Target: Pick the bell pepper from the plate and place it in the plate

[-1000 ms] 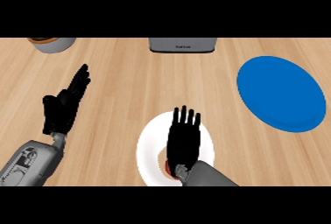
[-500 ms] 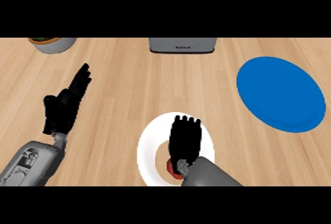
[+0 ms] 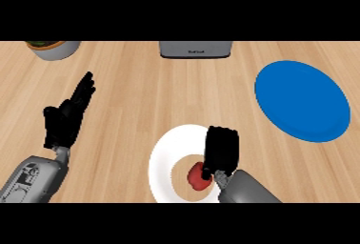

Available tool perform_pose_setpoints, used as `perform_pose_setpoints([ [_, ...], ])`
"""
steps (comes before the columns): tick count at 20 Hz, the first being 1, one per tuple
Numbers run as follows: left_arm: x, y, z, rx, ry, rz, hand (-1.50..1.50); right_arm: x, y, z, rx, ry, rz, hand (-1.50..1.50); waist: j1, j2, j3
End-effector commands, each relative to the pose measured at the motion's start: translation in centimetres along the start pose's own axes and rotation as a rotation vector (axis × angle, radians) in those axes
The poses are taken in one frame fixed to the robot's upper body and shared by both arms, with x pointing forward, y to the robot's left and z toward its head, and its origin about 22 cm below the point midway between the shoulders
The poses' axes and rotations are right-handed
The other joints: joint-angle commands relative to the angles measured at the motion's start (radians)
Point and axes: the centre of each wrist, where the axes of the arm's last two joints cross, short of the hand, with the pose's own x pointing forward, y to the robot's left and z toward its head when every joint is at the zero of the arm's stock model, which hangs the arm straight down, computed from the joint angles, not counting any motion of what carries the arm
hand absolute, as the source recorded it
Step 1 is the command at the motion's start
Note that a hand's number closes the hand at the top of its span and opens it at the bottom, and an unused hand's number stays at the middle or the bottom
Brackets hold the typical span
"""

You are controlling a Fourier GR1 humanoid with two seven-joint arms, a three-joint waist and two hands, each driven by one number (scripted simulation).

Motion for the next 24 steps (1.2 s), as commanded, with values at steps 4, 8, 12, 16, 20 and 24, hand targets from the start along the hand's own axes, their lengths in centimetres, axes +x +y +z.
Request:
perform_pose_setpoints([
  [4,-0.7,1.5,0.5,0.081,0.022,0.006,0.00,-18.0,-0.7,-5.6,0.060,0.191,-0.053,1.50,-0.100,0.012,0.010],
  [8,-1.3,2.0,1.1,0.088,0.039,0.016,0.00,-26.4,-4.9,-7.0,-0.055,0.164,-0.143,1.50,-0.096,0.006,0.010],
  [12,-1.1,2.6,1.0,0.087,0.042,-0.005,0.00,-31.8,-10.2,-7.4,-0.293,0.049,-0.234,1.50,-0.094,0.000,0.013],
  [16,-0.9,1.5,1.3,0.074,0.029,0.018,0.00,-37.2,-12.3,-6.4,-0.420,-0.072,-0.302,1.50,-0.079,-0.001,0.012],
  [20,-0.8,0.7,1.1,0.028,0.014,0.006,0.00,-41.1,-13.0,-5.8,-0.500,-0.227,-0.415,1.50,-0.043,0.010,0.007],
  [24,0.7,-0.7,-0.1,-0.008,0.003,0.011,0.00,-45.4,-14.0,-5.6,-0.490,-0.318,-0.511,1.50,-0.001,0.017,0.004],
])
